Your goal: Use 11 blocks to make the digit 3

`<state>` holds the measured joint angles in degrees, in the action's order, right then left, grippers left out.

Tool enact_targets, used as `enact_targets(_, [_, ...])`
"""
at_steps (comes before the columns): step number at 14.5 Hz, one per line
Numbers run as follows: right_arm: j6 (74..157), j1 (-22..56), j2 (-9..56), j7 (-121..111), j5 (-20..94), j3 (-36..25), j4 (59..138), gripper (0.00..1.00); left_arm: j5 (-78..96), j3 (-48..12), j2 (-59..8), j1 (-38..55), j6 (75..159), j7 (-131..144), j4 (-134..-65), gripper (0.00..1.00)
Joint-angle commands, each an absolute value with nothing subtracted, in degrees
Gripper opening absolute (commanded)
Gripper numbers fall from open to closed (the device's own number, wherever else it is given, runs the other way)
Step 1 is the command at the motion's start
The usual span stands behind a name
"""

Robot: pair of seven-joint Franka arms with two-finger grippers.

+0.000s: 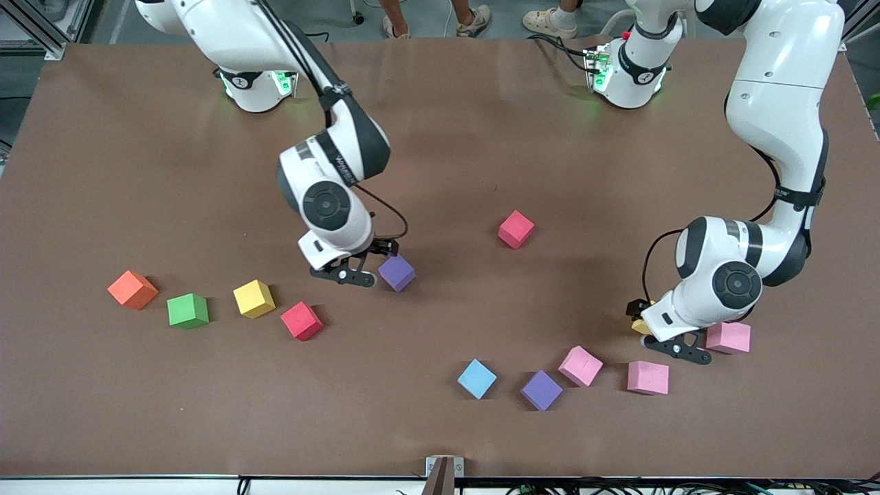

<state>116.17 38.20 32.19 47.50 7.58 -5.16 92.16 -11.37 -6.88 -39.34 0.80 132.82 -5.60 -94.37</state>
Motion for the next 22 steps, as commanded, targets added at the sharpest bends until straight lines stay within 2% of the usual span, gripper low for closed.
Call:
enact_targets(1, [120.39, 39.89, 35.93, 60.43, 12.54, -5.8, 91.41, 1.0, -12.39, -7.03, -38.76, 0.18, 135.18, -6.42, -97.11, 0.83])
enact_targets(4, [124.27, 40.69, 37.79, 67.31, 13.8, -5.8, 91.41, 1.0, -12.31, -7.12, -38.5, 0.0, 135.0, -6.5, -97.03, 0.4])
enact_targets(6, [125.15, 40.61, 37.97, 68.37, 13.97, -5.8, 91.32, 1.0, -11.6, -7.21, -37.97, -0.35, 134.56, -6.5, -96.68, 0.27])
enact_targets(8, [126.12, 40.52, 38.58, 69.26, 13.89, -5.8, 91.14, 1.0, -10.99, -7.73, -34.91, -0.44, 131.51, -5.81, -96.77, 0.24])
enact_targets(10, [126.21, 39.82, 39.11, 69.61, 13.97, -5.8, 89.92, 1.0, -8.19, -9.05, -29.73, -0.09, 124.66, -3.27, -96.77, 0.23])
enact_targets(16, [126.73, 39.82, 41.48, 69.61, 13.8, -5.89, 89.21, 1.0, -7.3, -19.66, -18.38, -0.09, 104.97, 17.1, -96.86, 0.23])
enact_targets(20, [127.35, 39.64, 42.1, 69.44, 13.8, -5.89, 89.21, 0.99, -4.58, -27.67, -18.01, 0.18, 102.13, 31.78, -96.94, 0.23])
enact_targets(22, [127.35, 39.03, 42.36, 69.43, 13.89, -5.89, 89.21, 0.93, -2.99, -30.4, -19.85, 0.87, 103.53, 36.36, -96.94, 0.23])
